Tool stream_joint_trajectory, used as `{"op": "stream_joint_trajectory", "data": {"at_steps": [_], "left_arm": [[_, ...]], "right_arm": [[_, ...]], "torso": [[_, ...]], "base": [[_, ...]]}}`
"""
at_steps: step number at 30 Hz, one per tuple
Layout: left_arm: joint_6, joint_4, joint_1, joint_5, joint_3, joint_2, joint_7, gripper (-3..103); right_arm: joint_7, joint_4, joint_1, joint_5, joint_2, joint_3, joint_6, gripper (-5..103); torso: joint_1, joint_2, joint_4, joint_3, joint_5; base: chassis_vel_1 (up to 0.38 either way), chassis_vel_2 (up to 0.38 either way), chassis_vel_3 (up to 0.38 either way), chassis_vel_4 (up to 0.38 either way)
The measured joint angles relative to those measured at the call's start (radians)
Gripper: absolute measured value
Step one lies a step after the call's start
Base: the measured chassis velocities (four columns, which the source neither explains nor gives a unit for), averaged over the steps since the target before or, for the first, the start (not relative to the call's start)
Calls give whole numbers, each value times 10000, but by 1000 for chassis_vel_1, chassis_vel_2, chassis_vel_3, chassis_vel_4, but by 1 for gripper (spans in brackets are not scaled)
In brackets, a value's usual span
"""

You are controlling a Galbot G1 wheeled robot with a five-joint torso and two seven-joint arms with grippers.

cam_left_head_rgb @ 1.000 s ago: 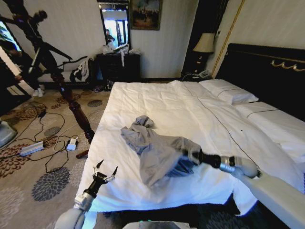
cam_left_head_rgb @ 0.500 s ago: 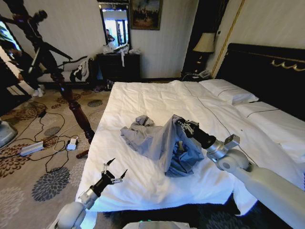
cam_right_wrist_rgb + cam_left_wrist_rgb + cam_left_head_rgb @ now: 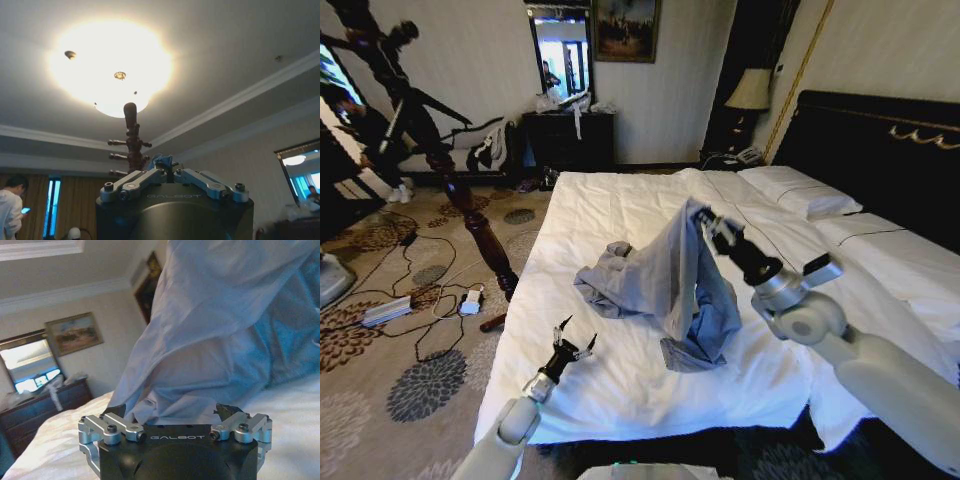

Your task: Pick up the clothes from the bed and hang them on the clothes hanger.

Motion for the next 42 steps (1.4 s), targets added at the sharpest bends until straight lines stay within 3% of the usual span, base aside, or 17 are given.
{"op": "stream_joint_trajectory", "data": {"at_steps": [3, 6, 8, 12, 15, 20, 22, 24, 31, 35, 39, 42], "left_arm": [[109, 201, -291, -61, -171, -812, 2, 100], [144, 242, -367, -85, -191, -968, 0, 100], [251, 680, -1084, 75, 18, -1553, -28, 100], [251, 871, -1444, 158, 242, -1657, -60, 100], [200, 880, -1568, 309, 442, -1621, -55, 100], [-549, 881, -1678, 1499, 620, -1572, -215, 100], [-965, 820, -1691, 2123, 690, -1614, -574, 100], [-1034, 727, -1706, 2323, 727, -1643, -951, 100], [-864, 784, -1961, 2365, 593, -1667, -1498, 100], [-819, 633, -1911, 2302, 597, -1514, -1507, 100], [-814, 385, -1674, 2244, 587, -1225, -1508, 100], [-884, -84, -1086, 2211, 406, -552, -1525, 100]], "right_arm": [[138, 112, 250, 108, 49, -38, -38, 0], [143, 128, 312, 109, 72, -80, -41, 0], [309, 158, 1167, 157, 461, -632, -101, 0], [419, 92, 1675, 160, 757, -988, -136, 0], [446, 23, 1831, 146, 844, -1152, -147, 0], [461, -158, 2002, 21, 1120, -1413, -153, 0], [479, -228, 2070, -51, 1279, -1522, -156, 0], [488, -262, 2082, -89, 1361, -1574, -158, 0], [489, -274, 2004, -166, 1411, -1570, -159, 0], [487, -271, 1975, -184, 1408, -1527, -159, 0], [483, -312, 1946, -217, 1396, -1440, -157, 0], [471, -323, 1806, -267, 1360, -1255, -144, 0]], "torso": [[0, 0, -2, 0, -3], [0, 0, -2, 0, 2], [0, 0, -2, 0, -1], [0, 0, 0, 0, -2], [0, 0, -1, -1, -1], [-1, 0, -1, 0, -2], [0, 0, -1, -1, -2], [-1, 0, -1, -1, -2], [0, 1, -2, -1, -2], [0, 1, -2, -1, -3], [-1, 1, -2, -1, -3], [-1, 1, 0, -1, -2]], "base": [[0, 0, 0, 0], [0, 0, 0, 0], [0, 0, 0, 0], [0, 0, 0, 0], [0, 0, 0, 0], [0, 0, 0, 0], [0, 0, 0, 0], [0, 0, 0, 0], [0, 0, 0, 0], [0, 0, 0, 0], [0, 0, 0, 0], [0, 0, 0, 0]]}}
